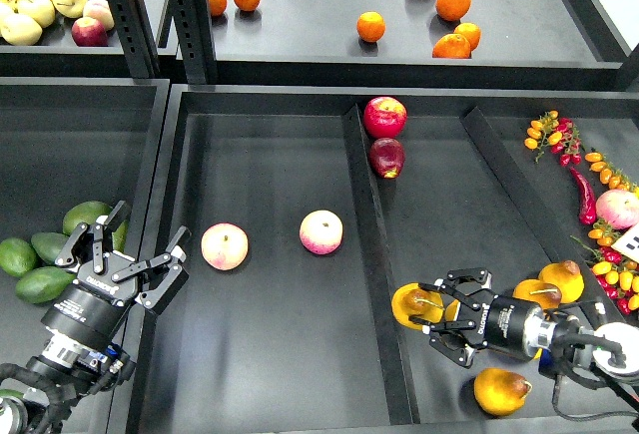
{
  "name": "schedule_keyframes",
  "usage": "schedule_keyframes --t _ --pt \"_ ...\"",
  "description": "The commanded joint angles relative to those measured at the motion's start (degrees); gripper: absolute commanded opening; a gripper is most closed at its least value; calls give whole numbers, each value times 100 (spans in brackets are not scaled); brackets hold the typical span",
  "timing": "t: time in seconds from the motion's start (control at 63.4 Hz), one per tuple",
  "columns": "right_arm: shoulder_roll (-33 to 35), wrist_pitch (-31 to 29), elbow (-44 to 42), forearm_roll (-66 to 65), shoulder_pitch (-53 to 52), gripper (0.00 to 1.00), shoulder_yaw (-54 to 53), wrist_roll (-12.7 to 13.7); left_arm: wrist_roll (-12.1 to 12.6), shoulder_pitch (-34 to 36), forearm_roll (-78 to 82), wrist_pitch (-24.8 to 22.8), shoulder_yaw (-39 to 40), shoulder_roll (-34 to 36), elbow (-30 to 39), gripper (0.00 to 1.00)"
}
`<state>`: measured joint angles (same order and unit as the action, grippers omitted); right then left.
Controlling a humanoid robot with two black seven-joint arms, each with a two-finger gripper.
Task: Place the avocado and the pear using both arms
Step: 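Carry the pear into the bin of orange and yellow fruits, then set the pear down among the orange fruits and open the right gripper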
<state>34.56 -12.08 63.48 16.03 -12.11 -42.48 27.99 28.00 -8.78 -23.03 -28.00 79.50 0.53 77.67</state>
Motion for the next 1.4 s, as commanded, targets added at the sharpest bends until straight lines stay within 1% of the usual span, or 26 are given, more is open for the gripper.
schedule_keyframes --t 0.0,0.394,0.599,0.725,0.773,0.852,1.199,1.388 --pt "33 -32 -46 -39 182 20 12 1 0 8 0 0 -5 0 -15 99" --pt "51 -76 -363 -135 402 24 73 1 0 -9 0 0 -40 0 -15 99" --pt "7 -76 -477 -206 437 28 65 1 0 -27 9 0 -49 0 -6 99" --pt "-20 -67 -530 -206 437 36 65 1 0 -27 0 0 -66 0 -6 99" --pt "-20 -67 -565 -206 428 41 65 1 0 -36 9 0 -67 0 -6 99" --pt "-20 -67 -591 -206 428 46 65 1 0 -36 9 0 -67 0 2 99" --pt "-20 -58 -600 -206 419 57 47 1 0 -44 9 0 -67 0 11 99" --pt "-20 -58 -574 -188 402 71 12 1 0 -44 9 0 -67 0 20 99"
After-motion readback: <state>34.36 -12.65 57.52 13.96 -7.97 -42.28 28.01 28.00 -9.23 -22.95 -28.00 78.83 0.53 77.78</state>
